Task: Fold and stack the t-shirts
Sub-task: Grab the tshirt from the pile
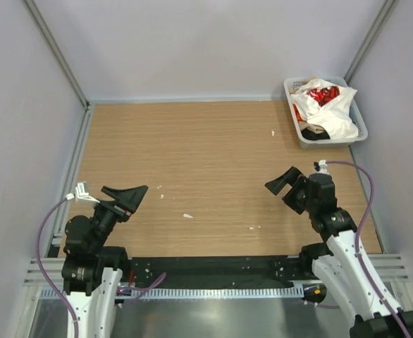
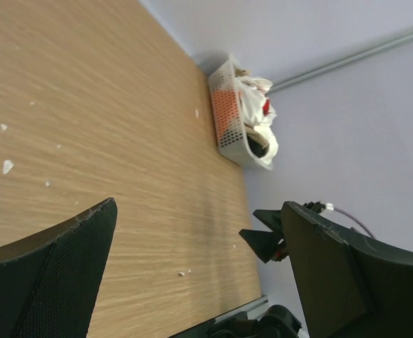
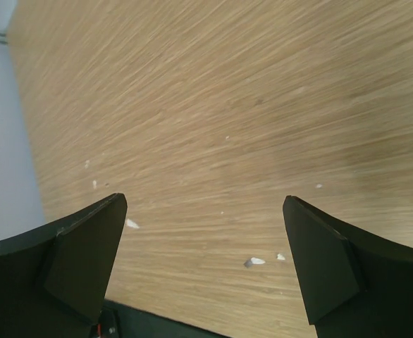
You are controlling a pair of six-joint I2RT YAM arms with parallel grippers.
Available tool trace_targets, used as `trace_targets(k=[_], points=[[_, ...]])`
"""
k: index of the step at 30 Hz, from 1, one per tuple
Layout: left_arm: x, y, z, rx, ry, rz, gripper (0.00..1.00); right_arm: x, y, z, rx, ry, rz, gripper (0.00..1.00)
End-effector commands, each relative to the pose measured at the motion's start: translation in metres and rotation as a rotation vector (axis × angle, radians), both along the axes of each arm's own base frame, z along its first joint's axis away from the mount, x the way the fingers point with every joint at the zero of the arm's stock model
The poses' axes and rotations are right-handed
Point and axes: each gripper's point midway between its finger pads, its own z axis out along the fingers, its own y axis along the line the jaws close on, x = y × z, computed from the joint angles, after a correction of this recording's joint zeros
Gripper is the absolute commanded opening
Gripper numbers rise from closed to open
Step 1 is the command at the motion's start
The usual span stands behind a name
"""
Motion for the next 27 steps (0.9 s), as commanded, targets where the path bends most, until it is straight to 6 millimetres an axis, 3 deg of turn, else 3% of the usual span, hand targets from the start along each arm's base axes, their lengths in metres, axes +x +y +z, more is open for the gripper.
trace_targets(k=[1,2,4,6,7,9,10,12,13,15,17,19,20,21,22,23,24,25,26,27], points=[[0.007,0.012,-0.013,0.045,0.105,0.070,1.00,0.027,-0.031,0.013,-0.181,0.001,-0.109,1.00],[0.010,0.014,-0.013,0.051,0.117,0.083,1.00,0.035,-0.042,0.024,-0.216,-0.001,-0.168,1.00],[0.012,0.022,-0.007,0.065,0.139,0.126,1.00,0.042,-0.071,0.015,-0.315,0.088,-0.316,1.00],[0.019,0.027,-0.008,0.108,0.184,0.151,1.00,0.055,-0.084,0.025,-0.371,0.075,-0.376,1.00],[0.019,0.027,0.003,0.121,0.174,0.146,1.00,0.068,-0.089,0.026,-0.389,0.059,-0.399,1.00],[0.018,0.031,-0.012,0.193,0.286,0.139,1.00,0.087,-0.095,0.035,-0.405,0.021,-0.419,0.96],[0.019,0.039,-0.001,0.211,0.286,0.182,1.00,0.103,-0.103,0.030,-0.397,0.035,-0.459,0.90],[0.025,0.034,-0.005,0.319,0.322,0.108,1.00,0.128,-0.111,0.041,-0.370,0.023,-0.502,0.79],[0.025,0.023,0.007,0.335,0.288,0.031,1.00,0.142,-0.115,0.042,-0.366,0.022,-0.516,0.79],[0.036,0.016,0.004,0.389,0.311,-0.054,1.00,0.178,-0.128,0.043,-0.383,0.035,-0.539,0.79],[0.041,0.005,0.020,0.387,0.263,-0.121,1.00,0.220,-0.158,0.052,-0.419,0.010,-0.579,0.80],[0.042,-0.004,0.031,0.377,0.205,-0.171,1.00,0.247,-0.179,0.062,-0.440,-0.015,-0.614,0.79],[0.041,-0.009,0.037,0.371,0.175,-0.198,1.00,0.270,-0.190,0.089,-0.436,-0.067,-0.641,0.79],[0.044,-0.008,0.040,0.375,0.161,-0.192,1.00,0.285,-0.209,0.072,-0.437,-0.028,-0.661,0.78],[0.046,-0.007,0.042,0.393,0.159,-0.188,1.00,0.298,-0.216,0.072,-0.428,-0.032,-0.666,0.75],[0.048,-0.006,0.040,0.405,0.169,-0.191,1.00,0.318,-0.224,0.100,-0.407,-0.095,-0.681,0.71],[0.048,-0.007,0.040,0.414,0.169,-0.207,0.99,0.333,-0.230,0.080,-0.397,-0.067,-0.674,0.63],[0.051,-0.009,0.040,0.420,0.168,-0.223,0.98,0.342,-0.236,0.083,-0.382,-0.080,-0.673,0.61],[0.054,-0.011,0.042,0.423,0.149,-0.235,0.97,0.357,-0.238,0.105,-0.368,-0.135,-0.673,0.61],[0.053,-0.015,0.045,0.413,0.136,-0.256,0.95,0.365,-0.237,0.102,-0.366,-0.138,-0.658,0.61]])
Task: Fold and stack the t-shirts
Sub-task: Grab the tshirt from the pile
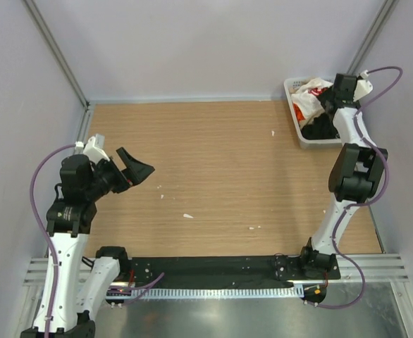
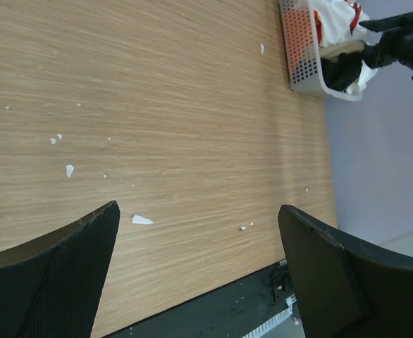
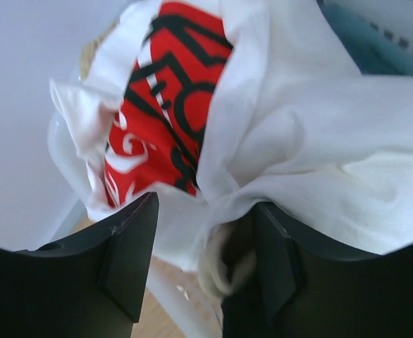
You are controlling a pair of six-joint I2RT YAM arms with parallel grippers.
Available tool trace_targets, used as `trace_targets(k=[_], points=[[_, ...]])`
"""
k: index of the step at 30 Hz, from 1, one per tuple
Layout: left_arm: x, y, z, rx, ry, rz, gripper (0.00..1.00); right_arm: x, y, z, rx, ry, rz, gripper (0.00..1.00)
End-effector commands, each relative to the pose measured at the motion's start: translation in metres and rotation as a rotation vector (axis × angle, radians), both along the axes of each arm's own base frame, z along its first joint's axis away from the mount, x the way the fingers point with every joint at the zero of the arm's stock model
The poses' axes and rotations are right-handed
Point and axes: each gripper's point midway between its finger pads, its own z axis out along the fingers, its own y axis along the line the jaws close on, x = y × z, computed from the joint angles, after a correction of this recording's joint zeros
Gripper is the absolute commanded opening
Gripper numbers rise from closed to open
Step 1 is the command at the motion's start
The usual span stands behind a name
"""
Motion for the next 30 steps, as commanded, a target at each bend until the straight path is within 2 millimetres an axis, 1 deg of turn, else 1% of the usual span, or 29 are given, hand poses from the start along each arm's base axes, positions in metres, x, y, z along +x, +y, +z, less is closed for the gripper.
trace_targets(k=[1,2,5,7,8,10,11,12,13,14,15,18,19,21,22,26,27,28,29,30], points=[[0.005,-0.013,0.027,0.000,-0.120,-0.113,0.94,0.038,-0.011,0.037,-0.027,-0.122,0.026,0.61],[0.007,-0.014,0.027,-0.005,-0.121,-0.121,0.93,0.045,-0.012,0.044,-0.025,-0.144,0.022,0.61],[0.008,-0.014,0.024,0.007,-0.108,-0.127,0.93,0.047,-0.015,0.036,-0.021,-0.137,-0.005,0.64],[0.007,-0.014,0.024,0.019,-0.110,-0.134,0.93,0.046,-0.011,0.036,-0.012,-0.130,0.017,0.66],[0.007,-0.013,0.022,0.022,-0.103,-0.134,0.93,0.043,-0.006,0.044,-0.016,-0.139,0.045,0.67],[0.008,-0.013,0.020,0.029,-0.098,-0.138,0.93,0.036,-0.006,0.059,-0.074,-0.131,0.075,0.67],[0.009,-0.013,0.021,0.029,-0.101,-0.139,0.93,0.031,-0.009,0.077,-0.107,-0.146,0.064,0.68],[0.009,-0.014,0.018,0.023,-0.092,-0.138,0.93,0.028,-0.014,0.083,-0.129,-0.140,0.050,0.69],[0.010,-0.015,0.018,0.014,-0.088,-0.146,0.93,0.020,-0.018,0.082,-0.142,-0.099,0.038,0.69],[0.010,-0.017,0.019,0.006,-0.097,-0.154,0.91,0.021,-0.024,0.094,-0.178,-0.096,0.035,0.69],[0.010,-0.019,0.016,-0.004,-0.088,-0.161,0.91,0.018,-0.028,0.096,-0.193,-0.084,0.022,0.69],[0.010,-0.023,0.016,-0.024,-0.088,-0.180,0.88,0.011,-0.041,0.093,-0.222,-0.041,-0.005,0.65],[0.010,-0.023,0.016,-0.027,-0.089,-0.185,0.87,0.007,-0.045,0.089,-0.229,-0.017,-0.017,0.64],[0.008,-0.026,0.016,-0.035,-0.093,-0.204,0.85,0.006,-0.048,0.083,-0.232,0.007,-0.020,0.60],[0.007,-0.026,0.016,-0.035,-0.098,-0.209,0.84,0.004,-0.048,0.074,-0.227,0.033,-0.015,0.59],[0.005,-0.027,0.015,-0.032,-0.103,-0.215,0.82,-0.003,-0.055,0.057,-0.236,0.103,-0.038,0.60],[0.005,-0.027,0.015,-0.029,-0.104,-0.217,0.82,-0.003,-0.057,0.057,-0.239,0.101,-0.041,0.60],[0.004,-0.027,0.014,-0.024,-0.106,-0.219,0.82,-0.002,-0.060,0.052,-0.230,0.105,-0.040,0.61],[0.003,-0.027,0.016,-0.013,-0.116,-0.227,0.82,-0.002,-0.061,0.050,-0.222,0.104,-0.041,0.60],[0.003,-0.027,0.015,-0.004,-0.116,-0.228,0.82,-0.001,-0.062,0.048,-0.211,0.103,-0.046,0.57]])
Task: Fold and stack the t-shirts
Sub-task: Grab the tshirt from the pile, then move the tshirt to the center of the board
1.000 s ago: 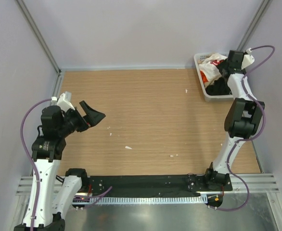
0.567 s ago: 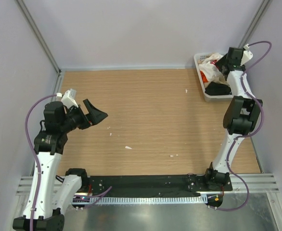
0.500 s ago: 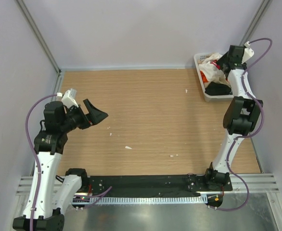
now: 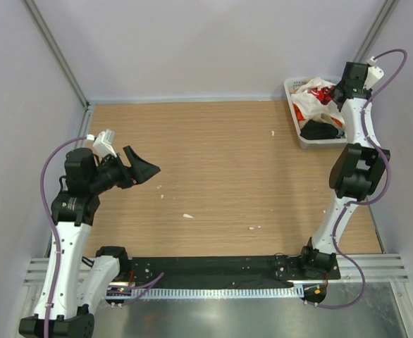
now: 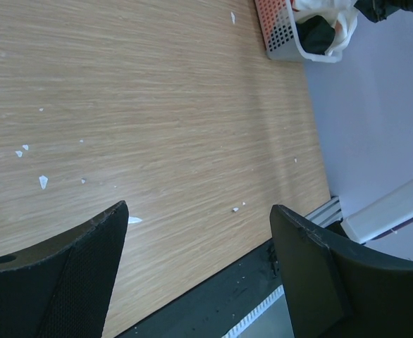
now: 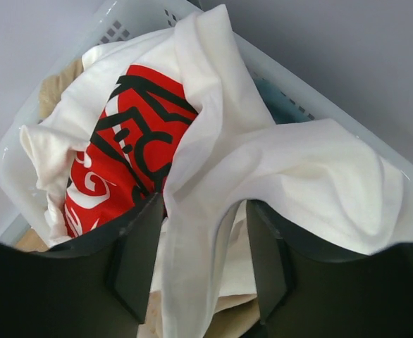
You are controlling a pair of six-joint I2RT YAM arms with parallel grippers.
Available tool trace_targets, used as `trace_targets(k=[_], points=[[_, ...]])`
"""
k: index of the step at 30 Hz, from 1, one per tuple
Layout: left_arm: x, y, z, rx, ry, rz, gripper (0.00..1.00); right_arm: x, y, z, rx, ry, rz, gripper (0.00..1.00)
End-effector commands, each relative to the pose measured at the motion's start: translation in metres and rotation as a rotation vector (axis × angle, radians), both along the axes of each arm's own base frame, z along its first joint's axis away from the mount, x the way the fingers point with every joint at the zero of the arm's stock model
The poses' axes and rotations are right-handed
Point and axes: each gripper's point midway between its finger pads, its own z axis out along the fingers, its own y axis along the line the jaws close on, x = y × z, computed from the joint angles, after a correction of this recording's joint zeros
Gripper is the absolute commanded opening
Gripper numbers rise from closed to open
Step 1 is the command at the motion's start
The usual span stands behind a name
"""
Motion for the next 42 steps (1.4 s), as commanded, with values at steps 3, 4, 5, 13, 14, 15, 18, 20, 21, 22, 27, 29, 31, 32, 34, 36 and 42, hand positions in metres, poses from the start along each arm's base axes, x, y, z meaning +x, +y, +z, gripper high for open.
trace_targets(k=[3,4,5,13,14,15,18,20,21,22,27,29,31,32,34,36,42], points=[[-0.007,-0.005,0.013,0.040,-0.080,-0.063,0.82,0.001,-0.017,0.007,0.006,-0.028,-0.046,0.37],[-0.007,-0.005,0.013,0.044,-0.080,-0.063,0.82,0.002,-0.016,0.003,0.030,-0.035,-0.059,0.33],[-0.008,-0.005,0.014,0.045,-0.084,-0.065,0.82,0.003,-0.019,-0.002,0.048,-0.037,-0.064,0.31],[-0.013,-0.006,0.018,0.055,-0.108,-0.076,0.78,0.020,-0.015,0.019,0.089,-0.085,-0.041,0.01],[-0.012,-0.006,0.021,0.056,-0.114,-0.076,0.78,0.022,-0.014,0.032,0.077,-0.096,-0.035,0.01],[-0.013,-0.008,0.023,0.054,-0.119,-0.079,0.78,0.023,-0.008,0.049,0.051,-0.106,-0.026,0.01],[-0.014,-0.011,0.031,0.048,-0.137,-0.088,0.78,0.017,0.007,0.173,-0.121,-0.330,-0.001,0.01],[-0.016,-0.013,0.036,0.037,-0.146,-0.090,0.78,0.005,0.020,0.232,-0.189,-0.455,0.007,0.01],[-0.017,-0.013,0.038,0.033,-0.151,-0.090,0.78,-0.011,0.036,0.282,-0.236,-0.575,0.024,0.01],[-0.019,-0.014,0.039,0.030,-0.150,-0.092,0.77,-0.020,0.043,0.303,-0.250,-0.631,0.030,0.01],[-0.024,-0.008,0.042,0.023,-0.140,-0.042,0.77,-0.093,0.105,0.436,-0.308,-0.995,0.119,0.01],[-0.025,-0.004,0.045,0.023,-0.139,-0.007,0.76,-0.137,0.137,0.483,-0.288,-1.144,0.169,0.01],[-0.030,-0.002,0.044,0.006,-0.111,0.015,0.76,-0.179,0.154,0.523,-0.267,-1.293,0.203,0.01],[-0.032,-0.003,0.044,-0.003,-0.101,0.018,0.76,-0.208,0.164,0.543,-0.238,-1.367,0.228,0.01],[-0.037,-0.003,0.046,-0.025,-0.076,0.029,0.76,-0.242,0.170,0.566,-0.172,-1.491,0.256,0.01],[-0.042,-0.002,0.047,-0.037,-0.059,0.038,0.76,-0.276,0.177,0.583,-0.045,-1.599,0.315,0.01],[-0.057,0.005,0.075,-0.046,-0.100,0.083,0.82,-0.272,0.238,0.559,0.402,-1.529,0.649,0.01]])
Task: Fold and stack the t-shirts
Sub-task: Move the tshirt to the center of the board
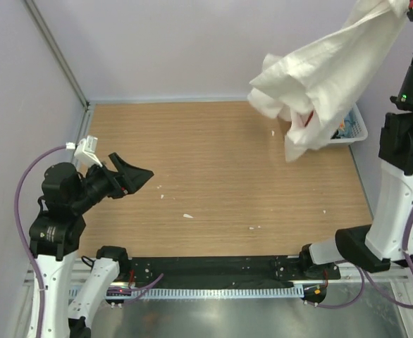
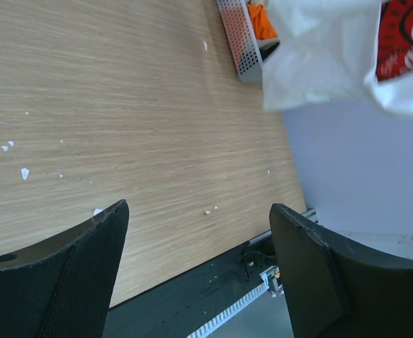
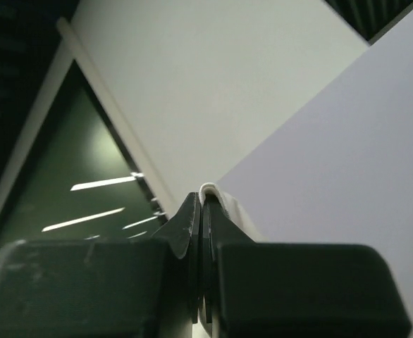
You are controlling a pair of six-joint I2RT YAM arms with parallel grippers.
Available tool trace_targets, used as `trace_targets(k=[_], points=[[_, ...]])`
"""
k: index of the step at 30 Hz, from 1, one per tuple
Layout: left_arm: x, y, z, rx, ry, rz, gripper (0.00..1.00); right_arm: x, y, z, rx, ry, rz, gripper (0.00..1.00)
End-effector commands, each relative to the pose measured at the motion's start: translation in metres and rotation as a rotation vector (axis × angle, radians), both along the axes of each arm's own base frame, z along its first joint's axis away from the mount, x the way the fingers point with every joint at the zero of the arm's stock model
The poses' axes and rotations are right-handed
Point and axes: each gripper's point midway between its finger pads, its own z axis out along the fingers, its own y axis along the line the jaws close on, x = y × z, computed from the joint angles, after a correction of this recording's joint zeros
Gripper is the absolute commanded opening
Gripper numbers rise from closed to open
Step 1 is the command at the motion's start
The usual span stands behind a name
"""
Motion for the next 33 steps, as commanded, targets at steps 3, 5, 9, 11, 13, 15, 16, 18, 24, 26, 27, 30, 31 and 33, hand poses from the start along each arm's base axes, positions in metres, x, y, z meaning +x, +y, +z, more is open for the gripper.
trace_targets(k=[3,5,9,11,13,15,16,18,24,26,27,30,31,33], points=[[-0.020,0.010,0.034,-0.015,-0.056,0.065,0.85,0.059,0.098,-0.077,0.009,0.261,0.551,0.01],[-0.026,0.014,0.040,-0.018,-0.062,0.088,0.86,0.050,0.143,-0.112,-0.047,0.363,0.714,0.01],[-0.032,0.015,0.030,-0.029,-0.012,0.105,0.88,0.048,0.190,-0.211,-0.127,0.605,0.863,0.04],[-0.031,0.013,0.018,-0.039,0.024,0.098,0.87,0.046,0.208,-0.270,-0.192,0.734,0.953,0.08],[-0.028,0.004,0.003,-0.066,0.073,0.051,0.71,0.046,0.221,-0.324,-0.260,0.855,1.018,0.18],[-0.023,-0.003,-0.006,-0.107,0.119,0.033,0.66,0.041,0.237,-0.374,-0.325,0.992,1.127,0.18],[-0.020,-0.006,-0.019,-0.120,0.161,0.024,0.65,0.043,0.242,-0.399,-0.346,1.059,1.159,0.18],[-0.015,-0.010,-0.022,-0.145,0.164,0.011,0.65,0.046,0.252,-0.440,-0.380,1.164,1.228,0.17],[0.001,-0.023,-0.063,-0.130,0.289,-0.034,0.68,0.102,0.206,-0.517,-0.625,1.460,0.770,0.64],[-0.002,-0.045,-0.082,-0.076,0.336,-0.111,0.70,0.095,0.192,-0.541,-0.688,1.594,0.727,0.76],[0.003,-0.049,-0.097,-0.025,0.347,-0.093,0.72,0.094,0.188,-0.548,-0.733,1.617,0.712,0.81],[-0.006,-0.086,-0.136,0.111,0.412,-0.153,0.74,0.070,0.176,-0.582,-0.760,1.720,0.718,0.81],[-0.010,-0.096,-0.148,0.134,0.443,-0.171,0.74,0.060,0.172,-0.580,-0.759,1.709,0.720,0.80],[-0.022,-0.127,-0.172,0.161,0.494,-0.247,0.72,0.034,0.164,-0.614,-0.732,1.794,0.731,0.74]])
